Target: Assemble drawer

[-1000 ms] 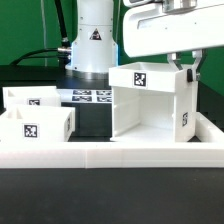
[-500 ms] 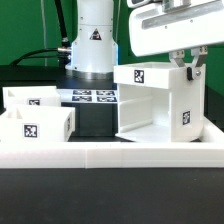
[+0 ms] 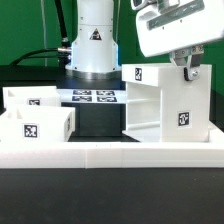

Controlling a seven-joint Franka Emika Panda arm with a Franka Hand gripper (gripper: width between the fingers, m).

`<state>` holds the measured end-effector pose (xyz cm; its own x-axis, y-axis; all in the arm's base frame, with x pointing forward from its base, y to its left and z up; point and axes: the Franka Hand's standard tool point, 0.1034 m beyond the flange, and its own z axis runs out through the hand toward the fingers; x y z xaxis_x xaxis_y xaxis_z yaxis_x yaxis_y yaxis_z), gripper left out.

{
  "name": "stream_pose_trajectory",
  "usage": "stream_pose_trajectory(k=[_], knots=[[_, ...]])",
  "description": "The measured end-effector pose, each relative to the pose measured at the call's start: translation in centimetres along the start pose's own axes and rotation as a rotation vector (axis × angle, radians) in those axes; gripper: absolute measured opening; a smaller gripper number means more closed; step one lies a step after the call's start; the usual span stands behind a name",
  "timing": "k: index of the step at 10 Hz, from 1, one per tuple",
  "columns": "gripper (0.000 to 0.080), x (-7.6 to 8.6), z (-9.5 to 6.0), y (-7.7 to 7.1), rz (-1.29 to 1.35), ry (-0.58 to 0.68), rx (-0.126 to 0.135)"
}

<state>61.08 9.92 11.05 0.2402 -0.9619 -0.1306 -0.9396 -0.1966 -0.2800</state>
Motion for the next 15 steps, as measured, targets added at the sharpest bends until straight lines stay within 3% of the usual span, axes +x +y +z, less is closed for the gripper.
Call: stream_pose_trajectory(k=[4,7,10,11,13,14,15], knots=[[0.0044,0.2,0.4,-1.9,0.109,-0.011,0.020],[0.0044,0.5,1.1,-2.4,0.134,-0.036,-0.026],[0.0044,0.5,1.1,-2.3,0.125,-0.036,-0.027],[0.0143,0.5,1.0,-2.3,0.111,-0.037,-0.027],[0.0416,0.6,0.3,-2.5,0.011,-0.041,-0.025],[0.0416,0.6,-0.2,-2.6,-0.022,-0.041,-0.021],[0.0583,0.6,-1.0,-2.5,-0.078,-0.039,-0.012]])
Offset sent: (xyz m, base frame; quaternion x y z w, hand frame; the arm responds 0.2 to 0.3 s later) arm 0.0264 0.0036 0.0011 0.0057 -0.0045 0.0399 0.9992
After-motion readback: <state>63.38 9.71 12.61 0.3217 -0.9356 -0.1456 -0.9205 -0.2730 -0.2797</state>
